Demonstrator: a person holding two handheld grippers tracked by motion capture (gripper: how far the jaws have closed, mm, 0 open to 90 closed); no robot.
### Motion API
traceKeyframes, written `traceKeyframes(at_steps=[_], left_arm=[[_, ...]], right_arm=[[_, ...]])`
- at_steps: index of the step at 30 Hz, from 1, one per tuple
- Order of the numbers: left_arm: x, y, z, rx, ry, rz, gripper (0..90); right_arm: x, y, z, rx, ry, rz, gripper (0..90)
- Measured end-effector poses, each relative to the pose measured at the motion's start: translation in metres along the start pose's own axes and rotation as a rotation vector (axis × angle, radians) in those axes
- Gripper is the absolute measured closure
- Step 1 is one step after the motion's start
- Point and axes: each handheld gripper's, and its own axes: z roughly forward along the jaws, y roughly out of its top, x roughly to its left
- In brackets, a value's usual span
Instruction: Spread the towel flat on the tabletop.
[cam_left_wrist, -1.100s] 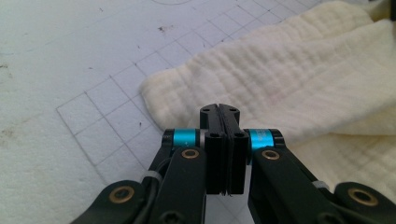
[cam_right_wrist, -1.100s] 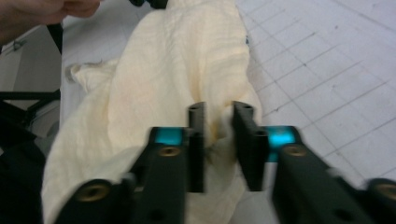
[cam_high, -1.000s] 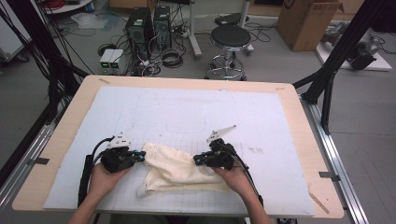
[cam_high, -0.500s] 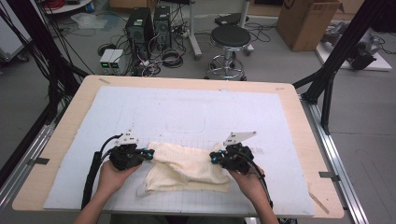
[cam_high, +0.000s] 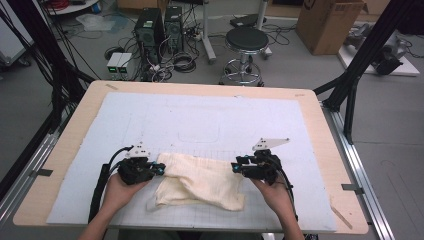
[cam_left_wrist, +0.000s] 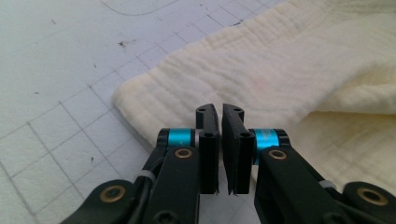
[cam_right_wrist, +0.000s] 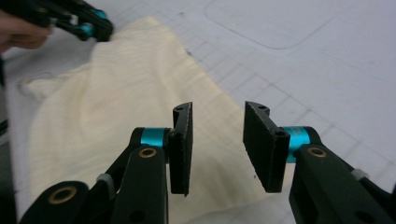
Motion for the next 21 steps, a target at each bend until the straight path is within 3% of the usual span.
traceKeyframes(at_steps=[4, 6, 11, 15, 17, 21], left_arm=[[0.002, 0.001, -0.006, -0.030, -0.021, -0.008, 74.8], [0.006, 0.003, -0.011, -0.070, -0.029, -0.032, 70.5], [0.018, 0.008, -0.015, -0.112, 0.006, -0.075, 64.5], [0.027, 0.013, -0.006, -0.092, 0.058, -0.089, 63.2], [0.030, 0.015, 0.000, -0.078, 0.087, -0.099, 62.7], [0.036, 0.016, 0.013, -0.036, 0.113, -0.111, 62.8]], right_arm=[[-0.006, -0.004, 0.011, 0.061, -0.061, 0.002, 59.6], [-0.007, -0.005, 0.015, 0.085, -0.076, -0.002, 58.9], [-0.010, -0.012, 0.024, 0.118, -0.106, -0.010, 58.7], [-0.012, -0.015, 0.025, 0.096, -0.117, -0.016, 57.0], [-0.011, -0.016, 0.023, 0.087, -0.144, -0.027, 55.5], [-0.012, -0.017, 0.023, 0.097, -0.148, -0.020, 53.3]])
